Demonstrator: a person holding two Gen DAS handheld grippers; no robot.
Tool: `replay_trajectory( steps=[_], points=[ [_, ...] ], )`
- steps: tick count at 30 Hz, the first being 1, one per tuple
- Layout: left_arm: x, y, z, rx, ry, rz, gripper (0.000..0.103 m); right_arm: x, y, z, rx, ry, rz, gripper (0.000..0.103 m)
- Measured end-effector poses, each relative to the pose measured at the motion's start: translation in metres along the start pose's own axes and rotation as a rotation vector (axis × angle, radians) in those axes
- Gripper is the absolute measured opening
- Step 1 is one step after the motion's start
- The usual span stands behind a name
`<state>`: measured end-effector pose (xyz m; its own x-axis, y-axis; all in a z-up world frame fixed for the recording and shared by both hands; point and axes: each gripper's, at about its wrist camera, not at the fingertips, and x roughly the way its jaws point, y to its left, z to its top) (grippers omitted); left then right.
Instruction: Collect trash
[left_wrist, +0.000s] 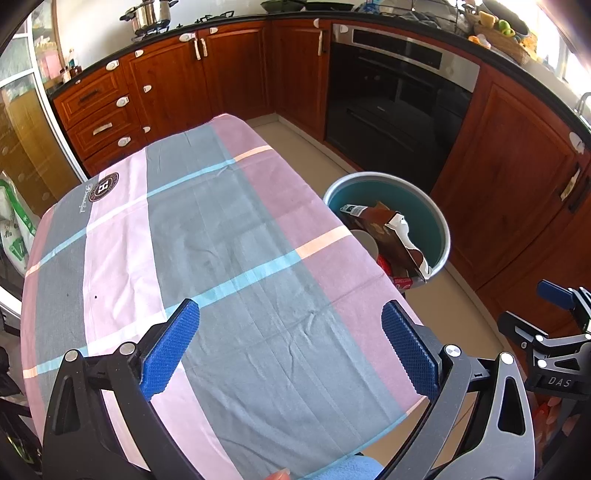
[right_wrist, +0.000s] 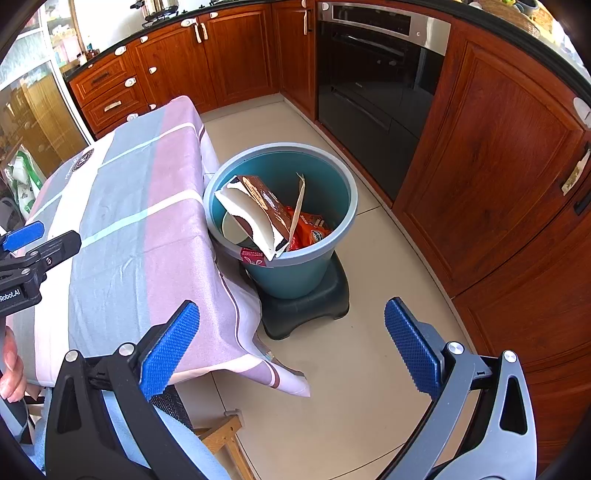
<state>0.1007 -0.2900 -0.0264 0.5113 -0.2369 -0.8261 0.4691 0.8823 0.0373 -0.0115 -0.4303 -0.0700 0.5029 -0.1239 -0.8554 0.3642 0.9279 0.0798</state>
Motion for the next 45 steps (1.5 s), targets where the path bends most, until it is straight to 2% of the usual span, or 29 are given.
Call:
replay_trajectory(
  steps=[45],
  points=[
    [0.0011, -0.0011, -0.0028, 0.005, 0.01, -0.008, 0.099, 0.0022, 0.0022, -0.0002, -0.004, 0.006, -0.002, 0.096]
  ],
)
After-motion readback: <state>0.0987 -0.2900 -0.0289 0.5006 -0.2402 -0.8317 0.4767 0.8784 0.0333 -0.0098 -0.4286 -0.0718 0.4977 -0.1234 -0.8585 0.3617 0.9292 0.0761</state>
